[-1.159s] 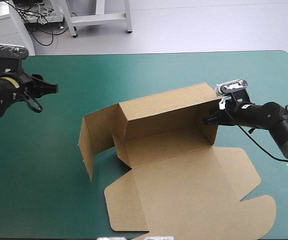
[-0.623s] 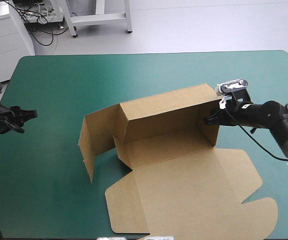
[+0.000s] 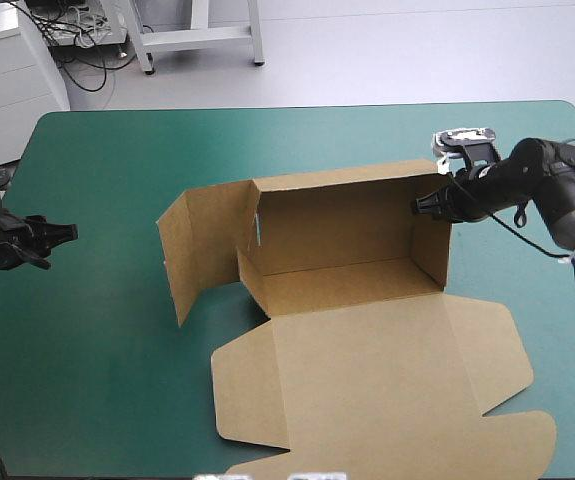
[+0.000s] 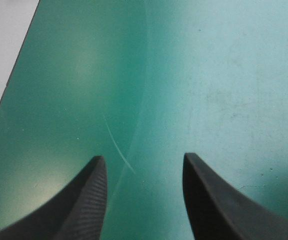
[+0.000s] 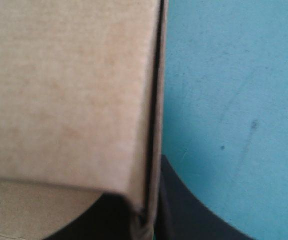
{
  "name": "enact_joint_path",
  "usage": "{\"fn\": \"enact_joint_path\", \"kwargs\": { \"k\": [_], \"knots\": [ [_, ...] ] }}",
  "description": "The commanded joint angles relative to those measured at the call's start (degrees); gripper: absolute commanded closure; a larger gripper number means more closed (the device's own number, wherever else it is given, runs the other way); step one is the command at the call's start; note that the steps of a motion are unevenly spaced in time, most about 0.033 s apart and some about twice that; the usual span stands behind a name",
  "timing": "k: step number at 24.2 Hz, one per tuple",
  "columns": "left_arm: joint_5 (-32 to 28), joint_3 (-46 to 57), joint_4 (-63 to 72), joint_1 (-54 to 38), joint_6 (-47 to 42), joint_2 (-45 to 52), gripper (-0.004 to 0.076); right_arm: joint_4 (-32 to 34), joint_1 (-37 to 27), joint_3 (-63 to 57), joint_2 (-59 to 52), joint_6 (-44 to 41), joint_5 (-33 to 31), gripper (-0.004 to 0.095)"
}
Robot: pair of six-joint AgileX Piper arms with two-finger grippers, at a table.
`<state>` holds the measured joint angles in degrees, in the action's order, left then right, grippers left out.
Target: Fold the box
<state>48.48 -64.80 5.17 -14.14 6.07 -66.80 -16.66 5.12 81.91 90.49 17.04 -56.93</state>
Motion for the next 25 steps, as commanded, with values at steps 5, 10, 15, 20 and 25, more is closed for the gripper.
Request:
{"fn": "enact_joint_path", "kwargs": {
  "k": [5, 10, 15, 20, 25],
  "knots": [
    [-1.12, -1.55, 1.39, 0.09, 0.18, -0.85, 0.0400, 7.62, 0.13, 19.25, 8.69, -5.68, -14.61, 0.0919],
    [-0.97, -1.55, 1.69, 0.09, 0.18, -1.12, 0.0400, 7.62, 0.24, 21.83, 12.11, -5.68, -14.51, 0.0919],
    [-1.05, -1.55, 1.92, 0.09, 0.27, -1.12, 0.0400, 7.49, 0.24, 21.99, 15.77, -5.54, -14.48, 0.0791],
    [-1.19, -1.55, 1.92, 0.09, 0.40, -1.12, 0.0400, 6.53, 0.24, 22.38, 17.20, -5.28, -8.58, 0.0387],
    [-1.08, -1.55, 1.92, 0.09, 0.40, -1.12, 0.0400, 6.17, 0.24, 23.13, 17.20, -5.09, -3.79, 0.0270]
  ]
}}
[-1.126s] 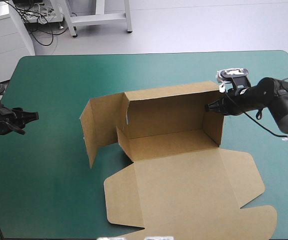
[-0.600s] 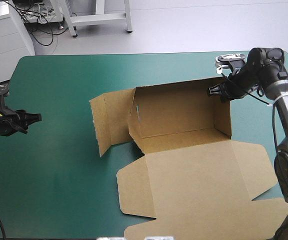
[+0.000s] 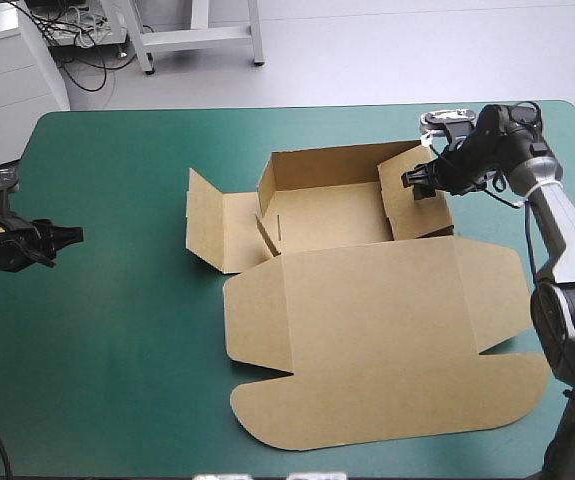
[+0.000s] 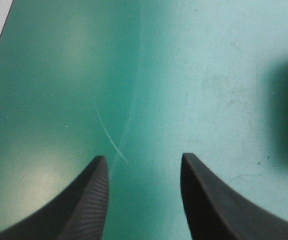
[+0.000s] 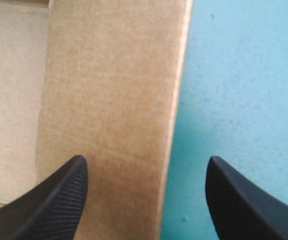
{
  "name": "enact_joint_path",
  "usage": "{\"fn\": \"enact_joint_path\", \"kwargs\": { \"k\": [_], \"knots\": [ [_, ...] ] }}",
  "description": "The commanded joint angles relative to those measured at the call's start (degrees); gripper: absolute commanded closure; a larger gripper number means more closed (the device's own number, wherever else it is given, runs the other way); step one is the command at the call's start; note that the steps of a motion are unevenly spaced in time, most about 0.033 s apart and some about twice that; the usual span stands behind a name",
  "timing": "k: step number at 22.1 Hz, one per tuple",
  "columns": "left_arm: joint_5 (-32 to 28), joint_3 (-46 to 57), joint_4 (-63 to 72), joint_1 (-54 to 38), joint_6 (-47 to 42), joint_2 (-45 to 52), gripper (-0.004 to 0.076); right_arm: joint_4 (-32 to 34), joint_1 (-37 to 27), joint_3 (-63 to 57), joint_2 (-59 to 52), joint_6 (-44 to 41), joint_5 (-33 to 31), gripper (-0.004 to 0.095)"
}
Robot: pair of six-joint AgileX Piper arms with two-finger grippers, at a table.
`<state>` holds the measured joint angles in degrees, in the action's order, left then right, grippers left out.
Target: Fold the box
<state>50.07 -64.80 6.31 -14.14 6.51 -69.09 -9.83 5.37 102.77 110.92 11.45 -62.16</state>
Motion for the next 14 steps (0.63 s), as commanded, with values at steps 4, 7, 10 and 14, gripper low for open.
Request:
{"fn": "enact_joint_path", "kwargs": {
  "k": [4, 7, 10, 14],
  "knots": [
    [-2.45, -1.55, 1.96, 0.09, 0.19, 1.17, 0.0400, -0.05, -0.01, 8.93, -3.23, 0.50, -5.95, 0.0270],
    [-2.24, -1.55, 3.58, 0.09, 1.58, 1.17, 0.0400, 0.74, 0.09, 13.68, -5.35, -1.92, -9.34, 0.0270],
    [-1.94, -1.55, 3.85, 0.09, 2.22, 1.17, 0.0401, 6.79, 2.47, 13.14, -9.09, -1.92, -9.34, 0.0270],
    [-1.94, -1.55, 5.16, 0.09, 2.71, 1.17, 0.0400, 9.83, 5.63, 10.16, -12.35, -2.11, -9.34, 0.0252]
  ]
}}
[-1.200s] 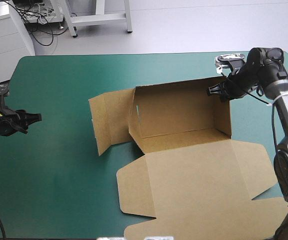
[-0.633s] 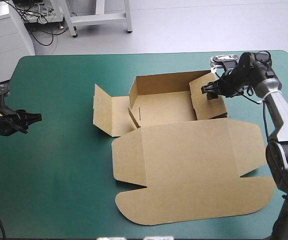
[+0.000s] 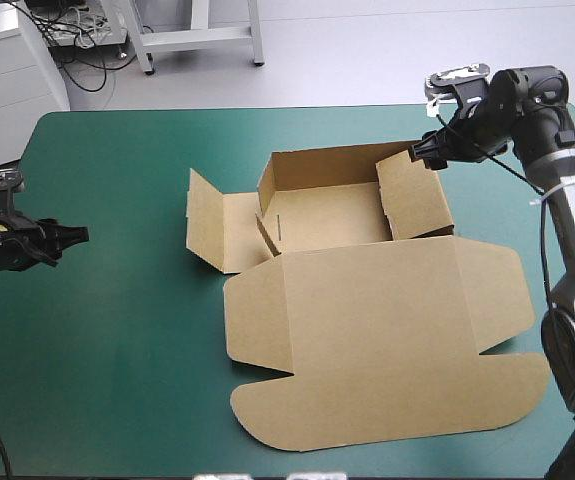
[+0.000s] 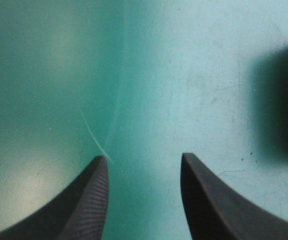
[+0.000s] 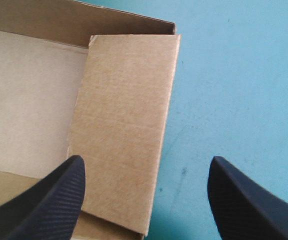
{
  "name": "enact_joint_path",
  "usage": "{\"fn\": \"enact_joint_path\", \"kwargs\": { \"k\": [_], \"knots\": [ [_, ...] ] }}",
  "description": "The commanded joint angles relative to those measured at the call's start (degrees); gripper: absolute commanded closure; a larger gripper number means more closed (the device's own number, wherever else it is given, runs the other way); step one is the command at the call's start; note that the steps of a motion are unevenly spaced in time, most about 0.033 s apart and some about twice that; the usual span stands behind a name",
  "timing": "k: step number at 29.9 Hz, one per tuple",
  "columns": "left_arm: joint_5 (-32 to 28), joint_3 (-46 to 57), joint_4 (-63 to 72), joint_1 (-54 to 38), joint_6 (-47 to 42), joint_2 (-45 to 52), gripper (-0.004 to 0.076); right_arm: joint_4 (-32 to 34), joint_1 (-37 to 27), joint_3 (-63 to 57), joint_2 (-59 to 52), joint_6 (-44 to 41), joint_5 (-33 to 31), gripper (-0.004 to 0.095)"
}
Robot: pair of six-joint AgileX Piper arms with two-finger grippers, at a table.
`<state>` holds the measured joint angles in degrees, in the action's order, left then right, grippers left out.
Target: Fold the box
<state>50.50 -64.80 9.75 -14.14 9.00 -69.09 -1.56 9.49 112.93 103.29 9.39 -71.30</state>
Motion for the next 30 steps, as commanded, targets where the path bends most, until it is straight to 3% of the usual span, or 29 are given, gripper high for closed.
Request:
{"fn": "enact_joint_path", "kwargs": {
  "k": [1, 6, 11, 18, 26, 30],
  "knots": [
    [-2.36, -1.55, 1.71, 0.09, 0.22, 1.17, 0.0400, 1.56, 1.98, -0.24, -4.71, -0.05, -0.20, 0.0237],
    [-2.27, -1.55, 1.71, 0.09, 0.22, 1.17, 0.0400, 2.14, 2.17, -0.63, -2.82, -0.52, -0.20, 0.0122],
    [-2.27, -1.55, 2.07, 0.09, 0.30, 1.17, 0.0400, 6.28, 2.04, -0.59, 0.56, -3.54, 0.68, 0.0069],
    [-2.13, -1.55, 2.07, 0.09, 0.30, 1.17, 0.0401, 7.39, 1.66, -0.59, 6.85, -4.88, 1.99, 0.0069],
    [-2.01, -1.55, 3.18, 0.09, 1.06, 1.17, 0.0400, 2.60, -0.18, -0.59, 11.55, -4.76, 6.98, 0.0070],
    [-1.89, -1.55, 3.59, 0.09, 1.47, 1.17, 0.0401, 1.24, -0.17, -0.59, 13.56, -4.91, 9.26, 0.0117]
  ]
}}
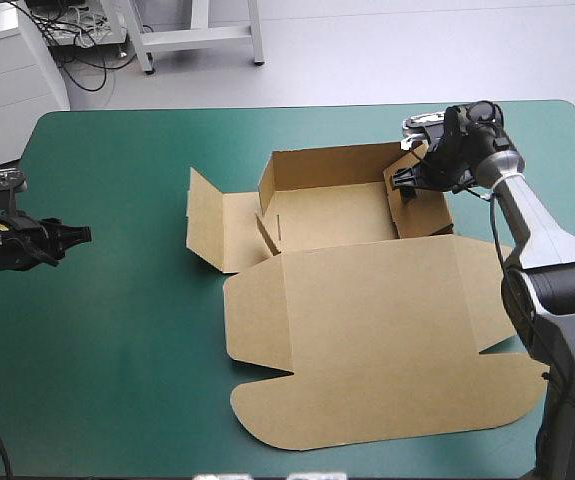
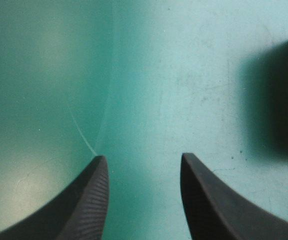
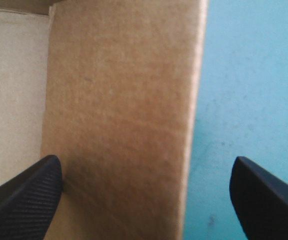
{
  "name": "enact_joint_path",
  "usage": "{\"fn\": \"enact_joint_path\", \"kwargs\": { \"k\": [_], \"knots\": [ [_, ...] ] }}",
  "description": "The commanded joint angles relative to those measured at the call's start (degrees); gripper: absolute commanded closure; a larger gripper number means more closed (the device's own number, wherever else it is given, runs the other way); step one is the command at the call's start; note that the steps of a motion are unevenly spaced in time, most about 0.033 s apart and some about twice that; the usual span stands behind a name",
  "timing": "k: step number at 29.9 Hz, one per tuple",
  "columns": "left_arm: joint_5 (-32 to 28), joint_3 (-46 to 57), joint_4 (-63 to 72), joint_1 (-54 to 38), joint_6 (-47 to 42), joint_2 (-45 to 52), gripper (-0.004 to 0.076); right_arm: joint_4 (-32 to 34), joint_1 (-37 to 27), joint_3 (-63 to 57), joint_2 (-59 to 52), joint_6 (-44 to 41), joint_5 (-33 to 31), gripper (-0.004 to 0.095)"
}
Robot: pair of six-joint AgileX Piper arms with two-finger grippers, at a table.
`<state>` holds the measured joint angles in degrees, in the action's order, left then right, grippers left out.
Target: Fold the box
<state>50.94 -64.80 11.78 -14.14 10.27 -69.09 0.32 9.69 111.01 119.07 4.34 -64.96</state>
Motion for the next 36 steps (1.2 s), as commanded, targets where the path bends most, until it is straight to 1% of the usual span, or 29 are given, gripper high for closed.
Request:
{"fn": "enact_joint_path", "kwargs": {
  "k": [1, 2, 4, 10, 12, 13, 17, 25, 31, 36],
  "knots": [
    [-2.24, -1.55, 1.57, 0.09, 0.30, 1.17, 0.0401, -0.64, -0.37, 1.33, -1.91, 0.03, 3.33, 0.0153],
    [-2.24, -1.55, 1.57, 0.09, 0.30, 1.17, 0.0401, -0.74, -0.37, 1.33, -1.51, 0.03, 3.31, 0.0190],
    [-2.24, -1.55, 1.57, 0.09, 0.47, 1.17, 0.0401, -0.32, -0.37, 1.33, -0.87, 0.03, 3.07, 0.0313],
    [-2.01, -1.55, 1.57, 0.09, 0.52, 1.17, 0.0401, -0.32, -0.37, 1.44, 0.48, 0.73, 1.20, 0.0802],
    [-2.01, -1.55, 1.57, 0.09, 0.52, 1.17, 0.0400, -0.32, -0.37, 1.44, 0.58, 0.82, 0.18, 0.0935],
    [-2.01, -1.55, 1.70, 0.09, 0.52, 1.17, 0.0401, 0.03, -0.37, 1.44, 0.58, 0.82, -0.13, 0.0921],
    [-2.01, -1.55, 1.98, 0.09, 0.65, 1.17, 0.0401, 1.20, -0.37, 1.44, 0.33, 0.04, -0.71, 0.0922],
    [-2.11, -1.55, 2.33, 0.09, 0.65, 1.17, 0.0401, 0.63, -0.37, 3.20, -1.39, -1.46, -0.85, 0.0931],
    [-2.11, -1.55, 2.45, 0.09, 0.65, 1.17, 0.0401, 0.63, -0.37, 6.49, -2.61, -1.59, -3.39, 0.0930],
    [-2.11, -1.55, 2.45, 0.09, 0.65, 1.17, 0.0401, 0.48, -0.37, 7.08, -3.15, -1.66, -3.53, 0.0930]
  ]
}}
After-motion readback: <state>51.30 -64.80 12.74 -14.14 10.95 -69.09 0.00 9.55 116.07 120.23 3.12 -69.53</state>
